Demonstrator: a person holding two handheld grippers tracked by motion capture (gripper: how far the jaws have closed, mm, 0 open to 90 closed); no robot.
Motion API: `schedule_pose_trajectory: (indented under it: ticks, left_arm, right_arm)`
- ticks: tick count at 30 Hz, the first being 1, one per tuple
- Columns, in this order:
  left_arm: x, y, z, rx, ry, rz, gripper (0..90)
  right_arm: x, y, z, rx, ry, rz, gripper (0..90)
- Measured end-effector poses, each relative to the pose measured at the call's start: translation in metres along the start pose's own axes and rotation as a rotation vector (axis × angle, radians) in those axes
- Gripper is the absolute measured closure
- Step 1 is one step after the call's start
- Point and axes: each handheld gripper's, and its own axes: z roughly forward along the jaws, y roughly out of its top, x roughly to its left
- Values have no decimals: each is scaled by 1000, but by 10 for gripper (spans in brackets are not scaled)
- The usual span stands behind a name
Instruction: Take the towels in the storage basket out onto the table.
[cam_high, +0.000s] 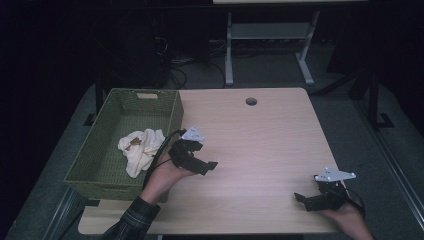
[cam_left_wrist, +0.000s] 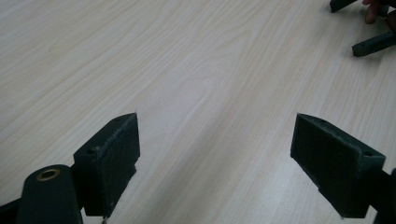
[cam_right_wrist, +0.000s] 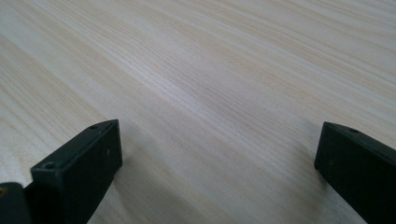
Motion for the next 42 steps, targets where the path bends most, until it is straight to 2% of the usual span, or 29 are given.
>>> schedule_pose_trajectory:
  ticks: [3,4,5,6,13,16,17,19,23,26,29,32,38,42]
  left_arm:
    - [3,2,-4,-3,0,7,150]
    - [4,2,-4,-13,-1,-6,150]
    - [6,3,-5,-14,-2,8,150]
    - [6,3,-6,-13,-7,0,149]
    - [13,7,-13,-12,-6,33,148]
    - [18,8,-17,-21,-5,30,149]
    - [18,8,-18,-24,-6,18,149]
    - [22,9,-20,-20,-2,35,149]
    - [29,9,-25,-21,-1,35,149]
    - [36,9,-29,-27,7,22,149]
    - [44,8,-35,-29,40,31,151]
    - [50,7,-43,-42,54,28,151]
    - [60,3,-55,-71,66,15,151]
    - [66,-1,-59,-68,75,8,151]
  right_arm:
    - [0,0,0,-1,0,2,4]
    - [0,0,0,-1,0,2,4]
    - [0,0,0,-1,0,2,4]
    - [0,0,0,-1,0,2,4]
    - [0,0,0,-1,0,2,4]
    - [0,0,0,0,0,2,4]
    - [0,0,0,0,0,3,4]
    - [0,0,0,0,0,3,4]
    - [0,0,0,0,0,3,4]
    - [0,0,0,0,0,3,4]
    - [0,0,0,0,0,2,4]
    - [0,0,0,0,0,3,4]
    - [0,0,0,-1,0,3,4]
    - [0,0,0,0,0,3,4]
